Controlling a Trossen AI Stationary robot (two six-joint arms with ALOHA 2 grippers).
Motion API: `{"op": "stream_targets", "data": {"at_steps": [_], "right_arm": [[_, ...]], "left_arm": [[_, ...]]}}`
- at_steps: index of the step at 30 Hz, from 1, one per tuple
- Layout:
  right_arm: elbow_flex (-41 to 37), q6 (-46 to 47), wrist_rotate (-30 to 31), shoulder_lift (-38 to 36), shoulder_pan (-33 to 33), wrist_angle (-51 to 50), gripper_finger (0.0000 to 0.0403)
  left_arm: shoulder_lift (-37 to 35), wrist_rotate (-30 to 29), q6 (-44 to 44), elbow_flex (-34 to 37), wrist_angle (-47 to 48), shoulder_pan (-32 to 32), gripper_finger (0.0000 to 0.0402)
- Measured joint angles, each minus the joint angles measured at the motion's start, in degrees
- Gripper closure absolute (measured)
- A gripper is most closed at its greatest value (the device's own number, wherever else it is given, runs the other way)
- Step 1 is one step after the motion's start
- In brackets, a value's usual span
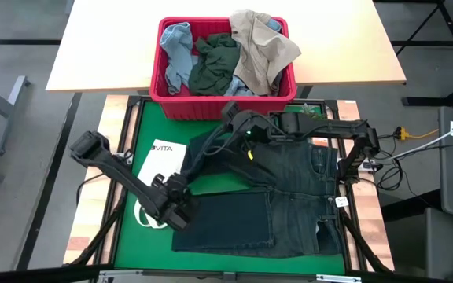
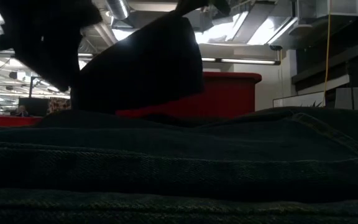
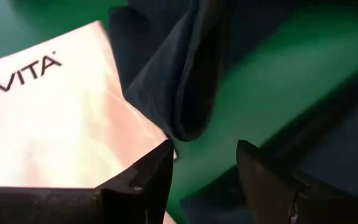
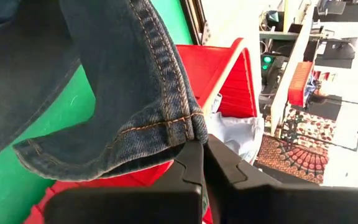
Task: Fold laundry
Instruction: Fold the dark blue pants
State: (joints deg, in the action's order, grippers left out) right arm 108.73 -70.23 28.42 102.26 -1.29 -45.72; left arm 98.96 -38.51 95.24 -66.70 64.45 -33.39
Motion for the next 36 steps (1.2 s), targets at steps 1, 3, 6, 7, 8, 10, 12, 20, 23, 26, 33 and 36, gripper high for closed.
{"op": "stream_targets", "data": {"at_steps": [1,3,6,7,8,10,12,20,23,26,33,36], "right_arm": [[0.0,-0.54,-0.02,0.0,-0.02,-0.05,0.0402],[0.0,-1.0,-0.04,0.0,-0.02,-0.17,0.0402],[-0.01,-1.91,-0.05,0.0,-0.09,-0.35,0.0403],[-0.01,-2.12,-0.04,0.0,-0.12,-0.46,0.0403],[0.0,-2.18,-0.07,0.0,-0.15,-0.47,0.0403],[-0.01,-2.22,-0.09,0.0,-0.15,-0.6,0.0403],[0.0,-2.22,-0.11,0.0,-0.17,-0.96,0.0403],[0.0,-2.64,-0.12,0.0,-0.17,-0.93,0.0403],[-0.01,-3.67,-0.09,0.0,-0.17,-0.92,0.0403],[0.0,-3.81,0.86,0.0,-0.17,-0.93,0.0403],[-0.02,-5.1,3.96,0.11,-0.19,-1.28,0.0403],[-0.02,-4.57,3.74,0.11,-0.21,-2.47,0.0403]], "left_arm": [[1.05,-0.18,0.82,0.0,-0.03,0.4,0.0231],[3.16,-1.1,2.69,0.0,0.12,1.28,0.0231],[5.5,-3.36,6.18,0.0,0.71,2.57,0.0231],[6.04,-3.98,7.26,0.0,0.67,2.99,0.0231],[6.66,-4.04,8.02,0.0,0.69,3.55,0.0231],[7.61,-2.47,8.16,0.0,1.46,4.75,0.0231],[8.46,-0.03,8.15,0.0,2.74,5.8,0.0231],[9.42,-0.08,6.24,0.0,4.17,6.93,0.0277],[9.42,0.13,5.25,0.0,6.79,6.76,0.0337],[9.39,0.84,4.25,0.0,11.54,6.34,0.0388],[8.81,5.56,2.9,0.07,25.95,5.95,0.0396],[8.92,6.03,-3.04,0.17,23.78,6.07,0.0393]]}}
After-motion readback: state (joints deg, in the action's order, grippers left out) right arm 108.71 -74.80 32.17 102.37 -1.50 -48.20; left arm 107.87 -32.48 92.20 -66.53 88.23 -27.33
